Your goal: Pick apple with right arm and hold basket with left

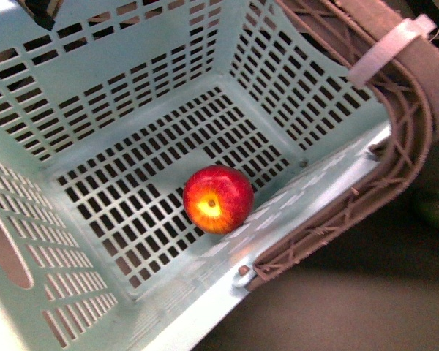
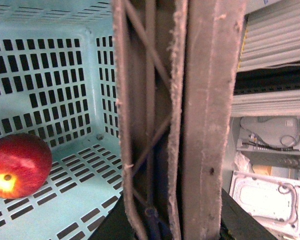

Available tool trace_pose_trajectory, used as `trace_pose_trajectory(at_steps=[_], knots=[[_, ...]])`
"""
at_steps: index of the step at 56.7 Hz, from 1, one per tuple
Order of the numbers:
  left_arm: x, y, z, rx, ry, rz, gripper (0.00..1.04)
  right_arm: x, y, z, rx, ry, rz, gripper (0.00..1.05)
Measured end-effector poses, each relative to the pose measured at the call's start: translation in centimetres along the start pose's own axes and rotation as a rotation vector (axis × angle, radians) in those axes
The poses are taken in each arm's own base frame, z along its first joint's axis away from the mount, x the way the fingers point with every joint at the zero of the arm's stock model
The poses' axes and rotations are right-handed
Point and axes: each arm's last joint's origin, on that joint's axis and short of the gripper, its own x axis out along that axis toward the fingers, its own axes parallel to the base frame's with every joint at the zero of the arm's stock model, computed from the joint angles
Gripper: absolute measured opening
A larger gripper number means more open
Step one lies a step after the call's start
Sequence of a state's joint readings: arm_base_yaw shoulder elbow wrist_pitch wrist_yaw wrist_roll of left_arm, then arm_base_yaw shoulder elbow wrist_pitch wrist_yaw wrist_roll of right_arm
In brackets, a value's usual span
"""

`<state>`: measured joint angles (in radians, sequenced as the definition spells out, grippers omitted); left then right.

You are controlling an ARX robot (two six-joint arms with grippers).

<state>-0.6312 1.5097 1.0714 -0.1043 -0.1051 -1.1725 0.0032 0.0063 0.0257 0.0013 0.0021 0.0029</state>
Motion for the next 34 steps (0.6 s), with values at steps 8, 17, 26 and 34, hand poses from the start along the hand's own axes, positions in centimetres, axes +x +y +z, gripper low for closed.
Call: trace_pose_trajectory(at_steps=[8, 17, 26, 34], knots=[[0.1, 0.4, 1.0, -0.060, -0.015, 0.001, 0.18, 0.0, 0.0, 0.0, 0.000, 0.000, 0.001, 0.96], [0.2, 1.5, 4.0, -0.181, -0.070, -0.007, 0.18, 0.0, 0.0, 0.0, 0.000, 0.000, 0.000, 0.96], [0.0, 3.2, 7.9, -0.309, -0.182, -0.020, 0.18, 0.0, 0.0, 0.0, 0.000, 0.000, 0.000, 0.96], [0.0, 6.1, 10.7, -0.445, -0.304, 0.029, 0.18, 0.0, 0.0, 0.0, 0.000, 0.000, 0.000, 0.96]])
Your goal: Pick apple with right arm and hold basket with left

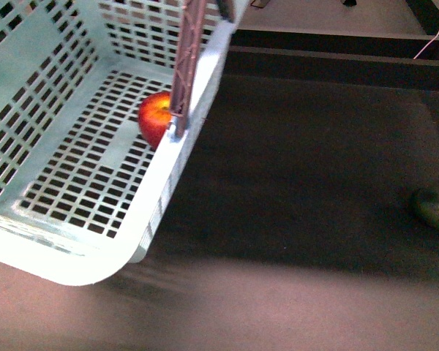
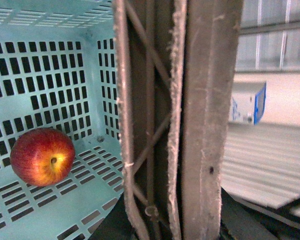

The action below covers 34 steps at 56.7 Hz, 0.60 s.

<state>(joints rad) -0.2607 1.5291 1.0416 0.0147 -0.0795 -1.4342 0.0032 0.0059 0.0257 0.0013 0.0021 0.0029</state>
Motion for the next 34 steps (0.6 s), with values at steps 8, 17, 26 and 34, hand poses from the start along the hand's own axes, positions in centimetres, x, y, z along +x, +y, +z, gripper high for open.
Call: trace_pose_trajectory(at_steps=[8, 17, 26, 34], knots=[[1.2, 2.3, 2.4, -0.086, -0.084, 0.068, 0.18, 0.0, 0.0, 0.0, 0.000, 0.000, 0.000, 0.96], [1.7, 4.8, 3.4, -0.127, -0.086, 0.138, 0.18, 0.0, 0.0, 0.0, 0.000, 0.000, 0.000, 0.96], [1.6, 7.1, 3.8, -0.146, -0.075, 0.197, 0.18, 0.0, 0.0, 0.0, 0.000, 0.000, 0.000, 0.96], [1.5, 9.0, 4.0, -0.156, -0.082, 0.248, 0.18, 0.0, 0.0, 0.0, 0.000, 0.000, 0.000, 0.96]])
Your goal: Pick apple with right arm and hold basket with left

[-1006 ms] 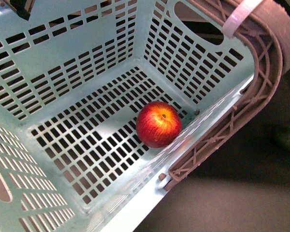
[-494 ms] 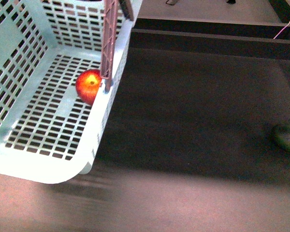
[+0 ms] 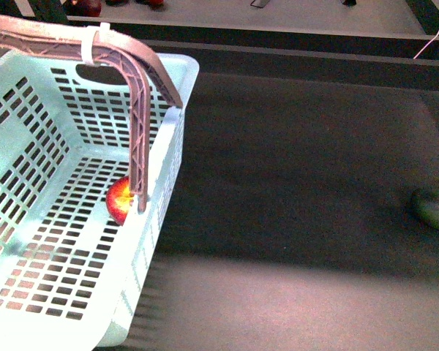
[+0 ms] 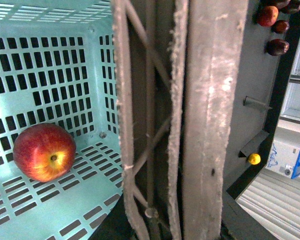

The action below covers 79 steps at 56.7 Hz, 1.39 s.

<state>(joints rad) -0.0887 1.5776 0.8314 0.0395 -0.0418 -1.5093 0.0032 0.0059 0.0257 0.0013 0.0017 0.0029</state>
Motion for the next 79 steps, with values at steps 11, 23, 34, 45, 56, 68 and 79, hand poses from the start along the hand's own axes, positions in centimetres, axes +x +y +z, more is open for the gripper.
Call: trace_pose_trajectory(at_steps=[11, 23, 34, 45, 56, 68, 79], knots=[[0.3, 1.8, 0.4, -0.002, -0.020, 0.037, 0.18, 0.0, 0.0, 0.0, 0.000, 0.000, 0.000, 0.96], [0.3, 2.5, 0.4, -0.005, -0.018, 0.061, 0.18, 0.0, 0.0, 0.0, 0.000, 0.000, 0.000, 0.96], [0.3, 2.7, 0.4, -0.006, -0.005, 0.066, 0.45, 0.0, 0.0, 0.0, 0.000, 0.000, 0.000, 0.96], [-0.8, 2.1, 0.4, -0.009, 0.008, 0.041, 0.77, 0.0, 0.0, 0.0, 0.000, 0.000, 0.000, 0.96], [-4.1, 1.8, 0.2, -0.004, 0.011, 0.014, 0.97, 0.0, 0.0, 0.0, 0.000, 0.000, 0.000, 0.96], [-7.5, 3.4, -0.2, 0.017, 0.009, 0.058, 0.98, 0.0, 0.0, 0.0, 0.000, 0.000, 0.000, 0.96], [-9.0, 3.5, -0.1, 0.029, -0.010, 0.044, 0.98, 0.0, 0.0, 0.0, 0.000, 0.000, 0.000, 0.96]])
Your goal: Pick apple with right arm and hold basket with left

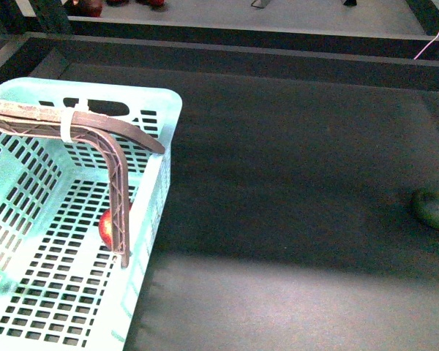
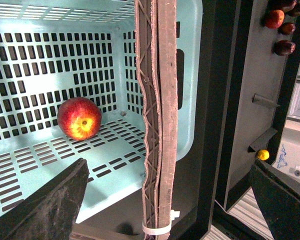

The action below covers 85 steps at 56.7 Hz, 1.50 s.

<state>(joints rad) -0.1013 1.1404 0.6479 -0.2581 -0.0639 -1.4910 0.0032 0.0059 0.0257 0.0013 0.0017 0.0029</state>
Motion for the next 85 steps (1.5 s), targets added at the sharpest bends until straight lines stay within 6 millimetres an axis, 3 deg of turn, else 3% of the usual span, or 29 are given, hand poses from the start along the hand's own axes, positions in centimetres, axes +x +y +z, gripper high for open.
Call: trace_pose_trajectory(at_steps=[13, 18, 22, 25, 29, 32, 42, 66, 85], knots=[[0.2, 0.1, 0.0, 0.049, -0.009, -0.021, 0.96, 0.0, 0.0, 0.0, 0.000, 0.000, 0.000, 0.96], [1.2, 1.9, 0.0, 0.408, -0.121, -0.302, 0.80, 0.0, 0.0, 0.0, 0.000, 0.000, -0.001, 0.96], [0.8, 3.3, 0.0, 0.699, -0.268, -0.477, 0.68, 0.0, 0.0, 0.0, 0.000, 0.000, 0.000, 0.96], [-0.1, 3.4, 0.1, 0.913, -0.400, -0.555, 0.59, 0.0, 0.0, 0.0, 0.000, 0.000, 0.000, 0.96], [-1.1, 3.3, 0.3, 1.073, -0.516, -0.591, 0.48, 0.0, 0.0, 0.0, 0.000, 0.000, 0.000, 0.96], [-1.6, 4.2, 0.9, 1.229, -0.571, -0.581, 0.34, 0.0, 0.0, 0.0, 0.000, 0.000, 0.000, 0.96], [-2.0, 6.4, 1.1, 1.321, -0.598, -0.527, 0.03, 0.0, 0.0, 0.0, 0.000, 0.000, 0.000, 0.96], [-3.0, 9.6, 0.6, 1.345, -0.610, -0.524, 0.03, 0.0, 0.0, 0.0, 0.000, 0.000, 0.000, 0.96], [-4.5, 10.3, 0.5, 1.342, -0.627, -0.538, 0.03, 0.0, 0.0, 0.0, 0.000, 0.000, 0.000, 0.96]])
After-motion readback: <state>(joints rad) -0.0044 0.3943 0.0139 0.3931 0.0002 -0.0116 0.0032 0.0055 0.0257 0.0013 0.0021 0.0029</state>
